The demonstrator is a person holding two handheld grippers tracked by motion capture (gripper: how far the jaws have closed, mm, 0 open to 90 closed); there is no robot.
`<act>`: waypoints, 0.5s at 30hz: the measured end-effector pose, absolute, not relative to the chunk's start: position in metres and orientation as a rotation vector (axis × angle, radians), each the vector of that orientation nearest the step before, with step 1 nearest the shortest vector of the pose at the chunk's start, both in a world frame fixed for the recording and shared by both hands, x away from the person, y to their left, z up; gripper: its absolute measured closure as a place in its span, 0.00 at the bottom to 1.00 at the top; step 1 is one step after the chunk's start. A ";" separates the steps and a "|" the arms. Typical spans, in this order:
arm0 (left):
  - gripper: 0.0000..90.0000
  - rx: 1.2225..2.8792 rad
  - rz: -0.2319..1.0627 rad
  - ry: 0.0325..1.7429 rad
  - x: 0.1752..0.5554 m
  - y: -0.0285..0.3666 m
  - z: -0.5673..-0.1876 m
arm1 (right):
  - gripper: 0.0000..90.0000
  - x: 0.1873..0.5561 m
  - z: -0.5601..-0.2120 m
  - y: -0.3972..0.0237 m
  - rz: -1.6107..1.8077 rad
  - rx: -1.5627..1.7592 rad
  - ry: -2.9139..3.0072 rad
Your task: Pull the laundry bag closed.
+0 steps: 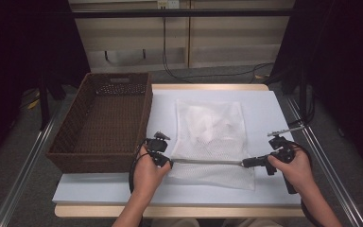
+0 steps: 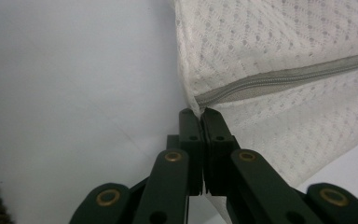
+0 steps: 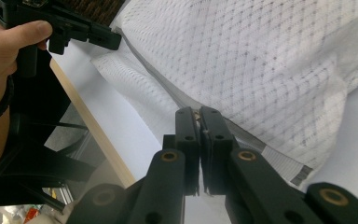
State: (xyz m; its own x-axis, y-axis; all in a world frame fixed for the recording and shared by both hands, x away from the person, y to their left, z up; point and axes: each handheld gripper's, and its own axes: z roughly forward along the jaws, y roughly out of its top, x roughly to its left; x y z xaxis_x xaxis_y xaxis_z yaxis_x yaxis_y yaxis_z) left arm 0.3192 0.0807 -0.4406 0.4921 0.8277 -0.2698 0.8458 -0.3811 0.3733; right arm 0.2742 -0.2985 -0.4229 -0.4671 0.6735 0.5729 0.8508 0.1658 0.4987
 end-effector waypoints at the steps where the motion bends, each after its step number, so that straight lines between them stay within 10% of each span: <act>1: 0.98 2.282 -0.053 1.378 0.319 0.081 -0.440 | 0.97 0.274 -0.423 -0.299 -1.191 -1.484 -2.220; 15: 0.98 2.275 -0.064 1.378 0.319 0.082 -0.440 | 0.97 0.273 -0.422 -0.305 -1.186 -1.496 -2.218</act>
State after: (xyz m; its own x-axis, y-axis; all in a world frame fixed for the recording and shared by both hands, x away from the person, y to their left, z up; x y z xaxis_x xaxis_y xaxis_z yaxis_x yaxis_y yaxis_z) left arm 0.3192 0.0822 -0.4398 0.4929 0.8244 -0.2784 0.8465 -0.3804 0.3724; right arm 0.2732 -0.3051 -0.4216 -0.4606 0.6794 0.5712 0.8523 0.1590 0.4982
